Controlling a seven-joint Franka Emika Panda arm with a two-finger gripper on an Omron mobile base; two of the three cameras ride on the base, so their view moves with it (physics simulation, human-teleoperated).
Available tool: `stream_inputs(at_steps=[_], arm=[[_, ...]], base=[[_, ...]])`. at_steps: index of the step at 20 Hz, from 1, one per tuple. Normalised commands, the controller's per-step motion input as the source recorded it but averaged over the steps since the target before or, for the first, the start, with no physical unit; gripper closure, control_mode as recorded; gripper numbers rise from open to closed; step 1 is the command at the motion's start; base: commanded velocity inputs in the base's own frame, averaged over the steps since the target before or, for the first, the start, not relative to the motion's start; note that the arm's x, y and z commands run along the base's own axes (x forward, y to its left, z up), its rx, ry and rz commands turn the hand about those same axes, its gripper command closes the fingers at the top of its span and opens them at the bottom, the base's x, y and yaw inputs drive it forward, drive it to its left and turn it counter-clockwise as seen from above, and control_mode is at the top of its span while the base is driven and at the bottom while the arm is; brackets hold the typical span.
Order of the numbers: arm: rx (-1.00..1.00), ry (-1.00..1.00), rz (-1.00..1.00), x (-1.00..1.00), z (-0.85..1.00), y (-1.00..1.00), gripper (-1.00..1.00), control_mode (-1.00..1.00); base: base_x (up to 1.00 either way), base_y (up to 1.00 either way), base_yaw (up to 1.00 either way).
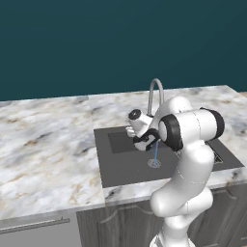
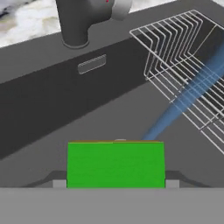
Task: Soak the sponge with water for a few seconds and then drop it inside the sink.
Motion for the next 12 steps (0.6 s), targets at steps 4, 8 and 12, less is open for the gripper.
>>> stream_inputs(at_steps=[4,8,12], arm=[[0.00,0.09,0.20,-0.01,0.06,0.00,1.00,-1.00],[0.00,0.09,0.18,-0.07,0.02,0.03,1.00,-1.00],[0.00,0.03,0.16,-0.14,0.00,0.16,1.00,-1.00]], base=[[0.00,0.00,0.00],[0.00,0.00,0.00],[0.00,0.00,0.00]])
